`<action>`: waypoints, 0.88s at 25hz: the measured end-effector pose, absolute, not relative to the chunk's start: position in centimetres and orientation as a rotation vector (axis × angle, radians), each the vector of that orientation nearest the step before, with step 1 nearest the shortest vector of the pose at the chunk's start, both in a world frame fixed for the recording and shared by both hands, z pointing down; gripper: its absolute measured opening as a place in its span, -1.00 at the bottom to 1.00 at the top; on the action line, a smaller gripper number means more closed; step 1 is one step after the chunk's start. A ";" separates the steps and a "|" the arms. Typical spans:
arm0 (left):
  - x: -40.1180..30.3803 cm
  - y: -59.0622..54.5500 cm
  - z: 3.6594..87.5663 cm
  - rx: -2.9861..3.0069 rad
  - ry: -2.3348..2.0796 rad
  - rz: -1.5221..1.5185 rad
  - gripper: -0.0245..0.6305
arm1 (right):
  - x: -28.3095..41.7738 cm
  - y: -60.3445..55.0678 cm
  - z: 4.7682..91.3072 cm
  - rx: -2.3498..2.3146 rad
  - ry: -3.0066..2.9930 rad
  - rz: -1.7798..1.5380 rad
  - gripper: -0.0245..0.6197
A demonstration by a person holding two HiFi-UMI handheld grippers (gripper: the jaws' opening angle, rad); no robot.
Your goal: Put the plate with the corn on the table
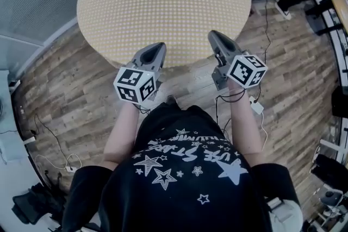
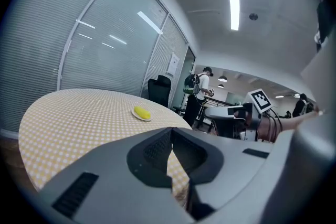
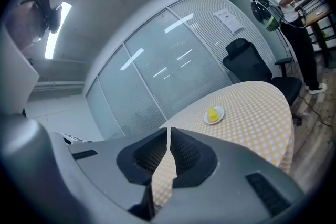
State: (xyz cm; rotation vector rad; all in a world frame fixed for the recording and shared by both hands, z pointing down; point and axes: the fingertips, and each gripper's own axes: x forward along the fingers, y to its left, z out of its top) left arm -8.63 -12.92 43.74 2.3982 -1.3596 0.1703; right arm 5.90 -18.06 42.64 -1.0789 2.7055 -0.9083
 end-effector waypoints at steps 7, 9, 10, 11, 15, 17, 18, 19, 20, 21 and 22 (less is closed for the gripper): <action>-4.7 -9.8 42.5 2.408 -1.388 0.181 -0.90 | 8.3 -13.8 42.0 -1.005 2.729 -0.910 -0.80; -3.4 -8.3 42.3 2.415 -1.399 0.188 -0.90 | 9.2 -12.1 42.2 -0.996 2.753 -0.902 -0.80; -2.8 -7.7 42.1 2.418 -1.403 0.187 -0.90 | 9.7 -11.3 42.2 -0.992 2.762 -0.898 -0.80; -2.3 -7.0 41.9 2.419 -1.405 0.185 -0.90 | 10.1 -10.6 42.2 -0.989 2.767 -0.894 -0.80; -0.8 -4.9 41.4 2.428 -1.409 0.187 -0.90 | 11.3 -8.2 41.5 -0.973 2.788 -0.868 -0.80; -0.1 -3.9 41.0 2.435 -1.415 0.184 -0.90 | 11.8 -7.1 41.2 -0.969 2.808 -0.838 -0.80; 0.3 -3.3 40.8 2.442 -1.420 0.182 -0.90 | 12.2 -6.6 41.0 -0.969 2.816 -0.822 -0.80; 0.7 -2.8 40.5 2.449 -1.424 0.182 -0.90 | 12.6 -6.0 40.9 -0.970 2.821 -0.806 -0.80; 1.2 -2.2 40.2 2.457 -1.426 0.182 -0.90 | 13.0 -5.5 40.8 -0.972 2.823 -0.793 -0.80; 1.7 -1.7 40.0 2.463 -1.426 0.181 -0.90 | 13.5 -4.9 40.6 -0.976 2.821 -0.781 -0.80; 2.1 -1.1 39.8 2.469 -1.426 0.180 -0.90 | 13.9 -4.4 40.5 -0.982 2.820 -0.769 -0.80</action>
